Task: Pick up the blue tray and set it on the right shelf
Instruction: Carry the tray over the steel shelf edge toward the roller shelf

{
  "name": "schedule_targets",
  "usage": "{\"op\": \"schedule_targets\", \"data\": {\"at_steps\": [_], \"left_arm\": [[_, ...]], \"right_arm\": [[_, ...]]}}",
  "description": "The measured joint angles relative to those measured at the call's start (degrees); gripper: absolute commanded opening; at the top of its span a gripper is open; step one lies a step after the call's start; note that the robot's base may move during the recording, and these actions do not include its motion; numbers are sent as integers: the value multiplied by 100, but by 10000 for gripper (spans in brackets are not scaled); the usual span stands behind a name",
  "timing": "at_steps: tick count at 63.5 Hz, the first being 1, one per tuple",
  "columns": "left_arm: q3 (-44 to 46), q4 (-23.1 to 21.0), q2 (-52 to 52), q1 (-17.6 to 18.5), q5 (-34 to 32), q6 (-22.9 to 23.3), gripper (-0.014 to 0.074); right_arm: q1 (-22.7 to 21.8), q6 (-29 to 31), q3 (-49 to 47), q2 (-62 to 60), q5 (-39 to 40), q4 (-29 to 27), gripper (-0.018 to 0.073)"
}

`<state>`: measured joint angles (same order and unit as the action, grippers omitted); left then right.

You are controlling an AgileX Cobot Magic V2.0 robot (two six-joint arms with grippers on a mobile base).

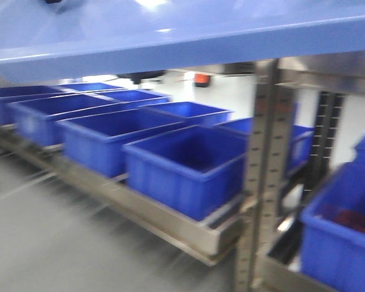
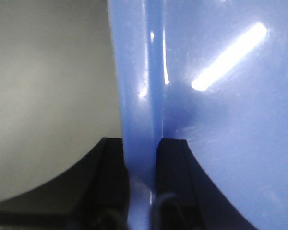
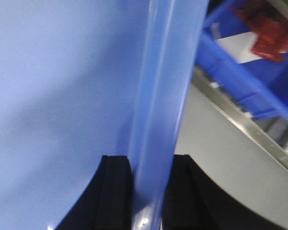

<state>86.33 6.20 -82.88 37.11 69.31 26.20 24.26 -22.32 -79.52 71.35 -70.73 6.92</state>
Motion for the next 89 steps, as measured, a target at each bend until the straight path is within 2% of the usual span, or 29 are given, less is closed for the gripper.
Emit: {"op": "schedule_targets", "data": {"at_steps": [89], "left_arm": [[0, -26, -4, 0, 0, 0, -48]], "right_arm": [[0, 0, 0, 0, 0, 13, 57]]}}
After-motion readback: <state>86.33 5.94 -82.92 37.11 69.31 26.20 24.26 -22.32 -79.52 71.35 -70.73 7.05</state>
